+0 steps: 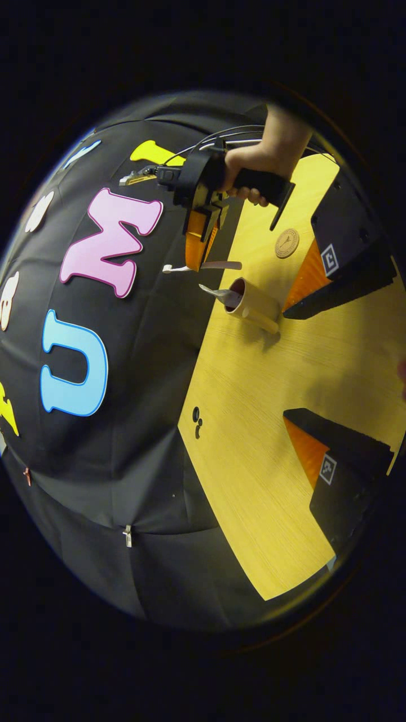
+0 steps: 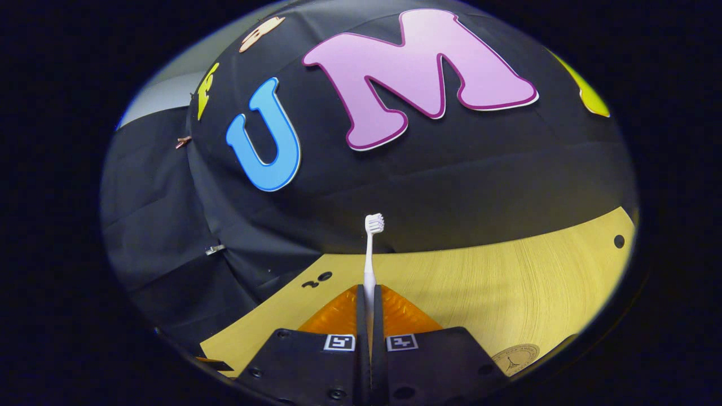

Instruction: Put the toothbrush and toothpaste on the desktop into the cup, then pick up the cup and place it on the coaster on the desktop.

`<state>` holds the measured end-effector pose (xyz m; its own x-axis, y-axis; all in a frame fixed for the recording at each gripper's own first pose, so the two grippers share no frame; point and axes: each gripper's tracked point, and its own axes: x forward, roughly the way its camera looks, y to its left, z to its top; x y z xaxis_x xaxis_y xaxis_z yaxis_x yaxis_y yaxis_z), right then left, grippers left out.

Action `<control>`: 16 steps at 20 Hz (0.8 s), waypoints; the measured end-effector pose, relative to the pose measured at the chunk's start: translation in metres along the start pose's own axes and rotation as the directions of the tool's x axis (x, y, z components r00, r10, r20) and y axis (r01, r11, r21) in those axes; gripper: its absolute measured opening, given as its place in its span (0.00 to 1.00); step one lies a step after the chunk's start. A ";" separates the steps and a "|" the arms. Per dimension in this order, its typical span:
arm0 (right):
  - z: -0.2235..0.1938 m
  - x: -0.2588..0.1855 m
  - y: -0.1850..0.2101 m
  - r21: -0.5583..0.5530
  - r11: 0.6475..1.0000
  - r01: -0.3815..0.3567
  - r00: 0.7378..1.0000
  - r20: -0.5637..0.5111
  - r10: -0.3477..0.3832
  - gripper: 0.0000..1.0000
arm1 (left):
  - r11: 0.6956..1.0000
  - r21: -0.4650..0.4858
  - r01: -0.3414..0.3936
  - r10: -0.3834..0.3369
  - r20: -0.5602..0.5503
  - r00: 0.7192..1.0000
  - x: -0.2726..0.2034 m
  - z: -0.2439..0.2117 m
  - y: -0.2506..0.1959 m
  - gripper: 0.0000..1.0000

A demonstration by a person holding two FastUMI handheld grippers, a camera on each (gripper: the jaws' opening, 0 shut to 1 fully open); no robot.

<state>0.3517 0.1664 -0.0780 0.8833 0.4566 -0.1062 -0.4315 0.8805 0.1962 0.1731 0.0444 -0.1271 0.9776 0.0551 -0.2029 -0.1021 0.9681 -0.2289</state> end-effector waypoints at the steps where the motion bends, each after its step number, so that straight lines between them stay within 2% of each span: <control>1: 0.000 0.004 -0.005 0.001 1.000 0.009 1.000 0.021 -0.009 0.06 | 1.000 -0.002 0.002 -0.002 -0.002 1.000 0.003 -0.002 0.002 0.98; 5: -0.009 0.015 -0.022 0.045 0.998 0.038 0.997 0.072 -0.041 0.06 | 1.000 -0.017 0.002 -0.002 -0.002 1.000 0.011 -0.012 0.004 0.98; 8: -0.010 0.023 -0.020 0.056 0.998 0.038 0.991 0.126 -0.045 0.06 | 0.999 -0.034 0.002 -0.002 -0.016 1.000 0.017 -0.025 0.005 0.98; 16: -0.032 0.012 -0.029 -0.031 0.994 0.108 0.972 0.214 -0.099 0.06 | 1.000 -0.025 -0.008 0.007 -0.036 0.999 0.025 -0.044 0.007 0.98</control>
<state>0.3696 0.1502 -0.1163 0.9405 0.3288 0.0858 -0.3386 0.9283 0.1536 0.1887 0.0414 -0.1753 0.9697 0.0528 -0.2385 -0.1141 0.9612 -0.2510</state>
